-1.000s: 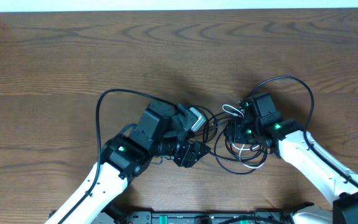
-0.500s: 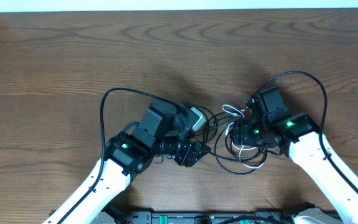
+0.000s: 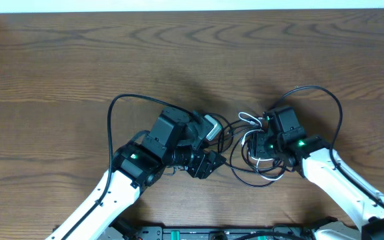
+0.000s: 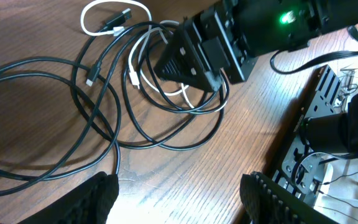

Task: Untangle cables

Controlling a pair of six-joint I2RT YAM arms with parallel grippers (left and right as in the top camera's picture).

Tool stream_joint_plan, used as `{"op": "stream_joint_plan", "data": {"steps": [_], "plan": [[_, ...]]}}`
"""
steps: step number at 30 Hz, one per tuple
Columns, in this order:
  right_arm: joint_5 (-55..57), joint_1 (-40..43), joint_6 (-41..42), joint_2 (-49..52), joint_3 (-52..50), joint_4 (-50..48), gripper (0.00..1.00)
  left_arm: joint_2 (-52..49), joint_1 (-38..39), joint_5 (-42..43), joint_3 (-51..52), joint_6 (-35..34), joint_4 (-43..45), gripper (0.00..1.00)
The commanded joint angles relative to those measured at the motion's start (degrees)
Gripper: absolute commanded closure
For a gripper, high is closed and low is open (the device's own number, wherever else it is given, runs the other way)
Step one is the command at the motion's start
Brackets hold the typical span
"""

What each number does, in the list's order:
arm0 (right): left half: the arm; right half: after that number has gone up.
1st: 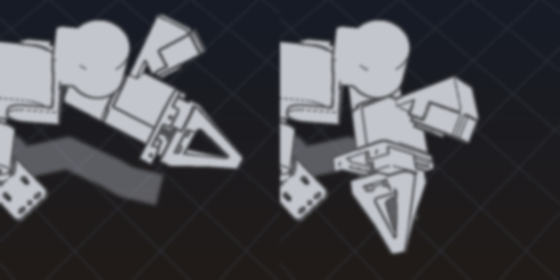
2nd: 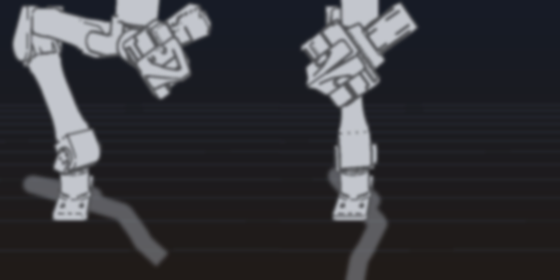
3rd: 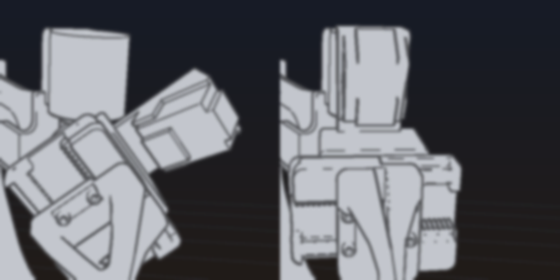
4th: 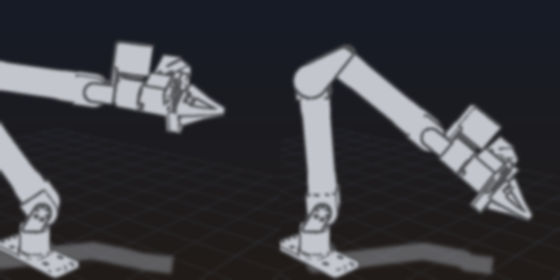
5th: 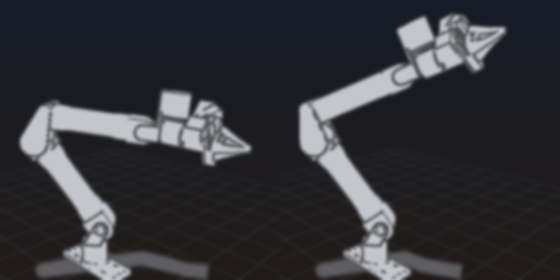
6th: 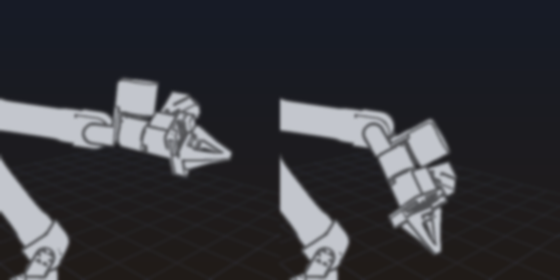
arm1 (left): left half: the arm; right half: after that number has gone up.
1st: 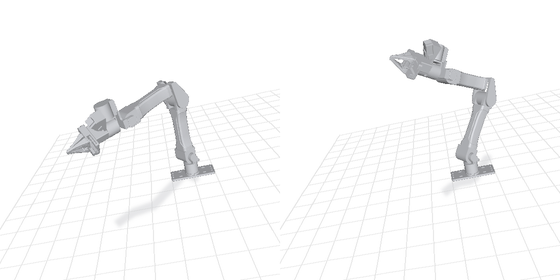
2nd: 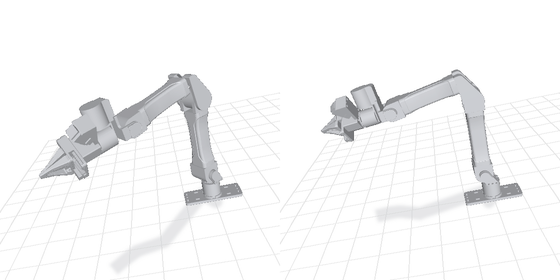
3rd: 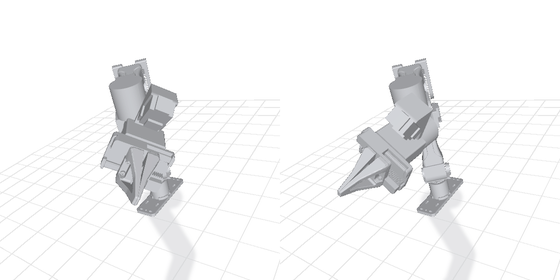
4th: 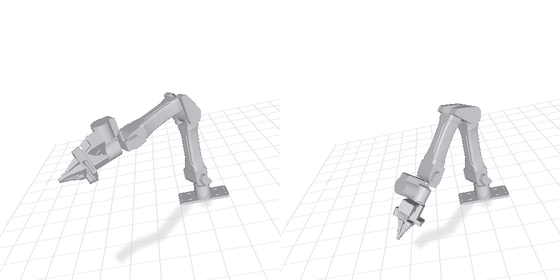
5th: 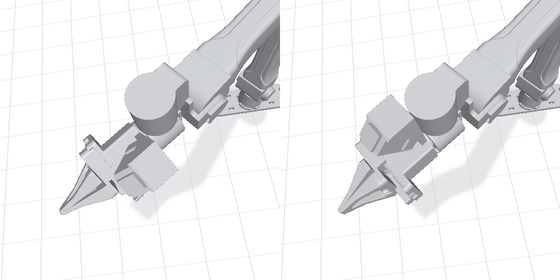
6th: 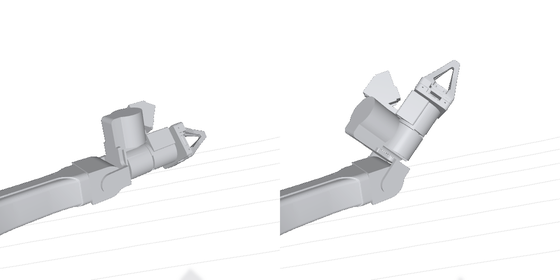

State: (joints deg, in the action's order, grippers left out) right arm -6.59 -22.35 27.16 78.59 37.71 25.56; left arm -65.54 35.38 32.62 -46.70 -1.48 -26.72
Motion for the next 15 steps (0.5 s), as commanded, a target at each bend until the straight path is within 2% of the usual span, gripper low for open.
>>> {"op": "stream_joint_plan", "data": {"steps": [1,4,7,9,15], "plan": [[0.7,0.1,0.2,1.2,-0.9,-0.6,0.39,-0.1,0.1,-0.1,0.4,0.1,0.0,0.31],[0.7,0.1,0.2,1.2,-0.9,-0.7,0.42,-0.1,0.1,-0.1,0.4,-0.1,0.0,0.32],[0.7,0.1,0.2,1.2,-1.0,-0.9,0.59,-0.1,0.1,-0.1,0.4,-0.1,0.0,0.31],[0.7,0.1,0.2,1.2,-1.0,-1.1,0.66,-0.1,0.1,-0.1,0.4,-0.1,-0.1,0.32],[1.3,0.1,0.2,1.3,-1.2,-1.4,0.67,-0.1,0.1,0.8,0.4,-0.3,-0.3,0.31]]}}
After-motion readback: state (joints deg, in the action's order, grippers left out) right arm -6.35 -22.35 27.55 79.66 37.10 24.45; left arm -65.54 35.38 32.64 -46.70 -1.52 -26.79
